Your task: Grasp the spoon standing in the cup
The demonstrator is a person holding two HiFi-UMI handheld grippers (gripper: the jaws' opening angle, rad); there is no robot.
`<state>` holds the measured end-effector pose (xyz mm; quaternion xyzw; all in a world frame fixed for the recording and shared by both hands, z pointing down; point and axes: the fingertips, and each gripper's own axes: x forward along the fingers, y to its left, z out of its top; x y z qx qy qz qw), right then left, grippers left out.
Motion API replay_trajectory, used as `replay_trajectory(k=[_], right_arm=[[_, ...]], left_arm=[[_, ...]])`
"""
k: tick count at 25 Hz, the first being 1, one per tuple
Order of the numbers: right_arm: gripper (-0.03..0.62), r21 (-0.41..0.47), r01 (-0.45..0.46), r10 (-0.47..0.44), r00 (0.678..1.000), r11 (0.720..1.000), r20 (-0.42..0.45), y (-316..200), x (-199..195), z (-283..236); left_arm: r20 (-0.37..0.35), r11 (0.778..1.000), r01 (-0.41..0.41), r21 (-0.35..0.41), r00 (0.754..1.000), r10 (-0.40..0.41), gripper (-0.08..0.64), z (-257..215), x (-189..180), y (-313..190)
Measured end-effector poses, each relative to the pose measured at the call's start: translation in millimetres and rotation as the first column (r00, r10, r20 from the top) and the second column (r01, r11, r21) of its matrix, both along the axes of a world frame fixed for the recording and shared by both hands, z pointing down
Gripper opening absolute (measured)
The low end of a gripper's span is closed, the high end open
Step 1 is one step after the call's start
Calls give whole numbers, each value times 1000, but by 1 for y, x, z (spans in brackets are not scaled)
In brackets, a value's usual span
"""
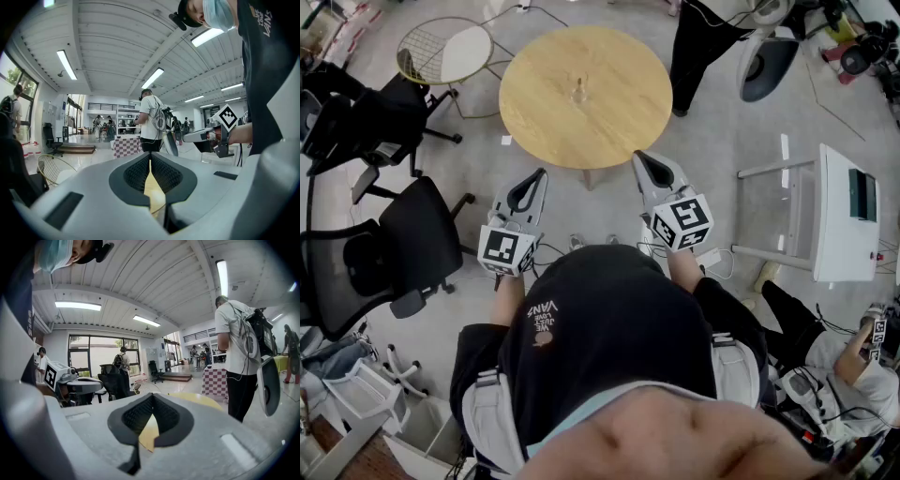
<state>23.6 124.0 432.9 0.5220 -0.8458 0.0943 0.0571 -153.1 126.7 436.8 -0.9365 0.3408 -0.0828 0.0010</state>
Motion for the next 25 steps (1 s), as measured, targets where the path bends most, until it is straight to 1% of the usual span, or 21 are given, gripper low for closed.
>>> replay_trajectory(k=[7,13,19,25], right_arm=[[-3,26,23,-24,999,999,35,2,-12,0],[-3,39,-1,-1,999,999,39,-1,-31,2],[-3,88,-26,17,995,996,98,-4,-36,-8],[-2,73,-16,14,1000,997,27,-19,-34,-1]], left_arm=[[-24,1000,-5,-6,1000,5,8,1,-8,0],[-28,999,-42,-4,999,42,8,2,-24,-3],[-47,998,-63,-13,997,62,8,5,-32,-15],[-60,998,-63,-21,996,62,8,6,-27,-30]])
